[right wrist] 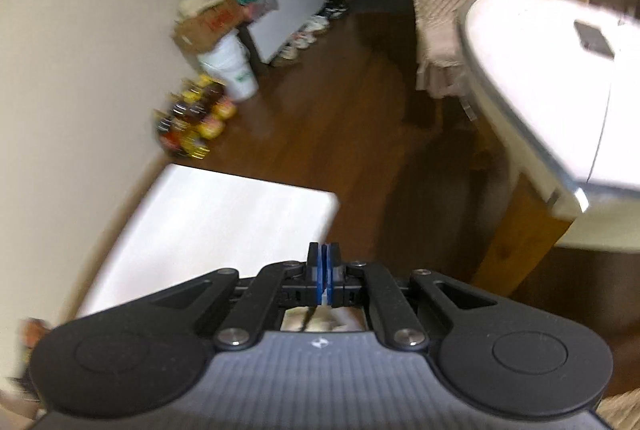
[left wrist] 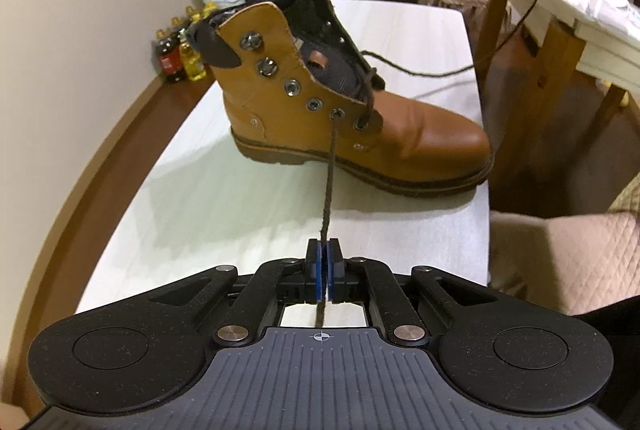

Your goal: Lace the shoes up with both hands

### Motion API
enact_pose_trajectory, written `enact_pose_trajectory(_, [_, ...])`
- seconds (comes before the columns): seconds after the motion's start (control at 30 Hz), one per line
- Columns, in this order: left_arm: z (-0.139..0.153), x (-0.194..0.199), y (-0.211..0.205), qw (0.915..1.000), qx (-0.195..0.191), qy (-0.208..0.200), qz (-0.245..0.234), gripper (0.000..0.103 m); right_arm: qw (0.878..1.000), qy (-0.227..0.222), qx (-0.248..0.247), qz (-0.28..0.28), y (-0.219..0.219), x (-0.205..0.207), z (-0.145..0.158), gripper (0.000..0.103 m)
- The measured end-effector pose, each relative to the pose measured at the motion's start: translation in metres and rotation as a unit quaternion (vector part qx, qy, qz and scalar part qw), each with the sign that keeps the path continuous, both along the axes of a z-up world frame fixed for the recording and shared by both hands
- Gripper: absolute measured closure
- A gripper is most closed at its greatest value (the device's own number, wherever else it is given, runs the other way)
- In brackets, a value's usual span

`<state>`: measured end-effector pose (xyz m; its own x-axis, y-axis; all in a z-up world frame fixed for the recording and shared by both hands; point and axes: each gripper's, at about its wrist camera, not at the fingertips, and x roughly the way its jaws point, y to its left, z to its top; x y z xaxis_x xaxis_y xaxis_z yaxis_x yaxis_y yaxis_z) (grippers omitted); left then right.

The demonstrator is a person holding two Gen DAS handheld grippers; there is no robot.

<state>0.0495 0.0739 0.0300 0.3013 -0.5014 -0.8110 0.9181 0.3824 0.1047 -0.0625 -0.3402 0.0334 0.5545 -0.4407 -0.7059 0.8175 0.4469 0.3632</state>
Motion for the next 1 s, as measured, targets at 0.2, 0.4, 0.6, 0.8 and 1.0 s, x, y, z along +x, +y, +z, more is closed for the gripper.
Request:
enact_pose_trajectory(0.2, [0.002, -0.001, 0.032, 0.9994, 0.013, -0.004, 0.031, 0.075, 0.984, -0.1, 0.028, 0.145, 0.068, 0.034, 0.049, 0.1])
enact_pose_trajectory(0.4, [0.034, -0.001, 0.028, 0.995, -0.034, -0.008, 0.094, 0.073, 0.939, -0.106, 0.073, 0.32, 0.113, 0.117, 0.037, 0.1])
enact_pose_trajectory(0.6, [0.064, -0.013, -0.036, 0.9872, -0.096, -0.004, 0.127, 0.072, 0.861, -0.075, 0.132, 0.485, 0.122, 0.196, 0.012, 0.098])
enact_pose_trajectory(0.8, [0.076, -0.019, -0.095, 0.9772, -0.115, -0.008, 0.178, 0.072, 0.79, -0.05, 0.134, 0.596, 0.116, 0.238, 0.003, 0.098])
enact_pose_trajectory(1.0, [0.084, -0.017, -0.134, 0.973, -0.114, -0.018, 0.2, 0.092, 0.724, -0.042, 0.12, 0.677, 0.129, 0.244, 0.019, 0.098])
